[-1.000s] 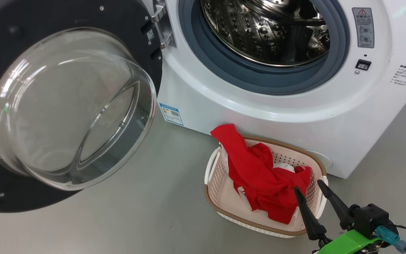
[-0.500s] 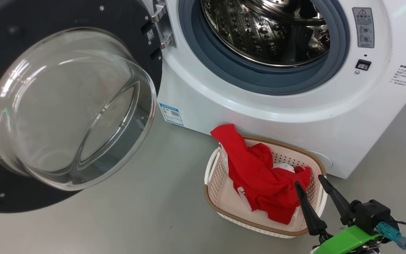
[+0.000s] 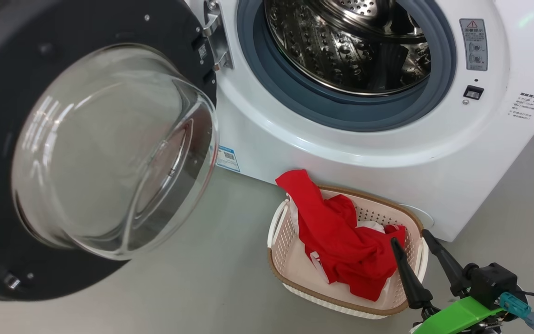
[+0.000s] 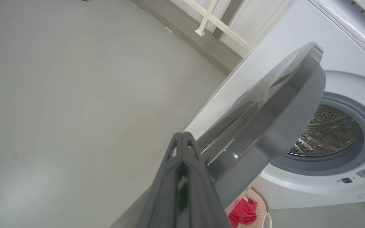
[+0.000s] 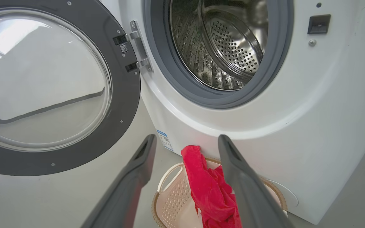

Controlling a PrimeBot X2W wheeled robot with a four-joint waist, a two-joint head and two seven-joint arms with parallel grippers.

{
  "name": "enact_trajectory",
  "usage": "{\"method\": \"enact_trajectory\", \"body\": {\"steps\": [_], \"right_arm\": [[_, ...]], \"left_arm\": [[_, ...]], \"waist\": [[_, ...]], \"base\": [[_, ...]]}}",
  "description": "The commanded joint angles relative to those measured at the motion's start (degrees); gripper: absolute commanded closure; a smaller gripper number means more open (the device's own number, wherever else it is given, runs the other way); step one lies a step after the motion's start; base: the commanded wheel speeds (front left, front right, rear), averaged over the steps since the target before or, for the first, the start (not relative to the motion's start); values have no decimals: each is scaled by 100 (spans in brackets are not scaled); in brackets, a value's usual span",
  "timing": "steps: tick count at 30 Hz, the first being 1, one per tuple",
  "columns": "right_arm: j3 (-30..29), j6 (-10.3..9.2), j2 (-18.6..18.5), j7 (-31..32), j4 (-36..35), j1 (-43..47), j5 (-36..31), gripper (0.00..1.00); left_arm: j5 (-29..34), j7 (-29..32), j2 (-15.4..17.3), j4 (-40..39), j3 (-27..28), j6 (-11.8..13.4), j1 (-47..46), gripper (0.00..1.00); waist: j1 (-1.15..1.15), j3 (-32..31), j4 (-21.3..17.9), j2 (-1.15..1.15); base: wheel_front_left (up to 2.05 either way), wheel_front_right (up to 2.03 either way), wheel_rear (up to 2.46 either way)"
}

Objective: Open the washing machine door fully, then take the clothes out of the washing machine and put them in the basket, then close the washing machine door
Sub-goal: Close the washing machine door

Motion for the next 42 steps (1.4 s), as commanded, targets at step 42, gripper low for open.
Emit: {"method": "enact_trajectory", "body": {"steps": [42], "right_arm": [[-41,36,76,-37,-226,3,-73,0]], "left_arm": [[-2198,-156,-745,-3192,-1847,-297,744,100]], "waist": [[0,-41,-310,0]], "base": [[0,0,0]]}}
